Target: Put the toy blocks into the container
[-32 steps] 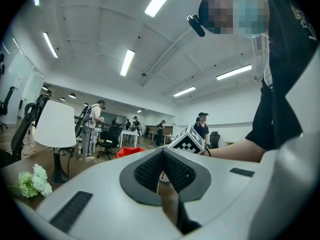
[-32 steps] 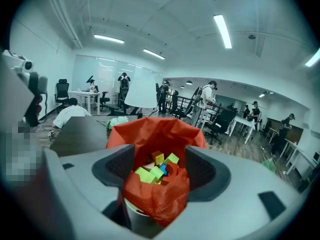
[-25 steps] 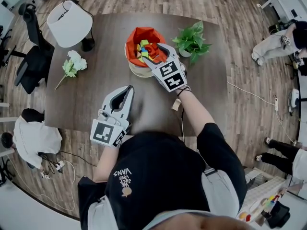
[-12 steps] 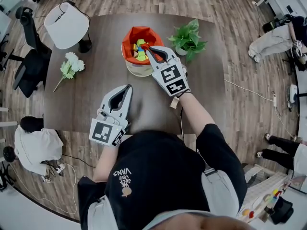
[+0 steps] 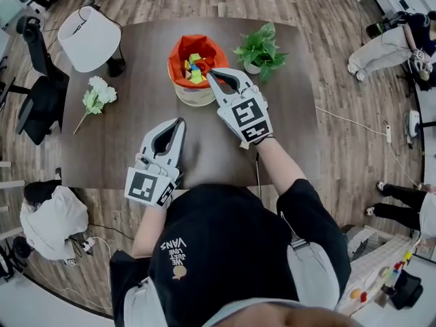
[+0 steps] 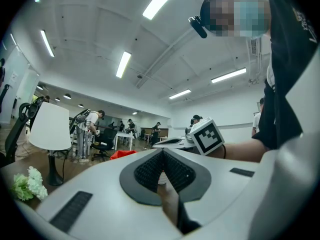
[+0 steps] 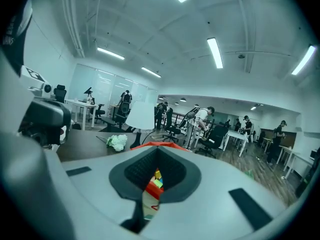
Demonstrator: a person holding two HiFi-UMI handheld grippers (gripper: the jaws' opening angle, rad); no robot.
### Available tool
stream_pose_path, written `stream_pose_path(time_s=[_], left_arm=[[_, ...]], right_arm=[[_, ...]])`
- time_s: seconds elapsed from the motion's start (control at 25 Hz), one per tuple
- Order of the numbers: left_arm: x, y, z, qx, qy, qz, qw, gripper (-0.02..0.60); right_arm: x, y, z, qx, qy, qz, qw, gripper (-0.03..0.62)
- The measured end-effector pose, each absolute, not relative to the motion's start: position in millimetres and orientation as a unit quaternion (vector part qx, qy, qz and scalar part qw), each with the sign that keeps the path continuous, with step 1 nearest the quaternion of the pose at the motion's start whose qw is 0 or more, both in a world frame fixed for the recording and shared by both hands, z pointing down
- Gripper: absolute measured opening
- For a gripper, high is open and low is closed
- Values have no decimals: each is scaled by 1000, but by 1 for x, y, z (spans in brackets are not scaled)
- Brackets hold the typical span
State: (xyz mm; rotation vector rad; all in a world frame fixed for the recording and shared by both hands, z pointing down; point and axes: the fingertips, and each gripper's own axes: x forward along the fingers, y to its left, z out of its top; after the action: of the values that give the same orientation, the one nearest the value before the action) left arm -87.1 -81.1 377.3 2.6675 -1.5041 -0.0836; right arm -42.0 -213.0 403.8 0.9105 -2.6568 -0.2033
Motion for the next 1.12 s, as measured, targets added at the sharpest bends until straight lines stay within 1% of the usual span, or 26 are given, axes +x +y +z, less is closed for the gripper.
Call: stream_pose_path(time_s=[0.64, 1.12], left_arm=[[-76, -83, 374, 888, -457, -35, 40, 11], [-56, -78, 374, 900, -433, -30, 40, 11]], right_arm=[[-13, -158, 388, 340, -927, -69, 143, 17], [21, -128, 405, 363, -919, -39, 150, 17]])
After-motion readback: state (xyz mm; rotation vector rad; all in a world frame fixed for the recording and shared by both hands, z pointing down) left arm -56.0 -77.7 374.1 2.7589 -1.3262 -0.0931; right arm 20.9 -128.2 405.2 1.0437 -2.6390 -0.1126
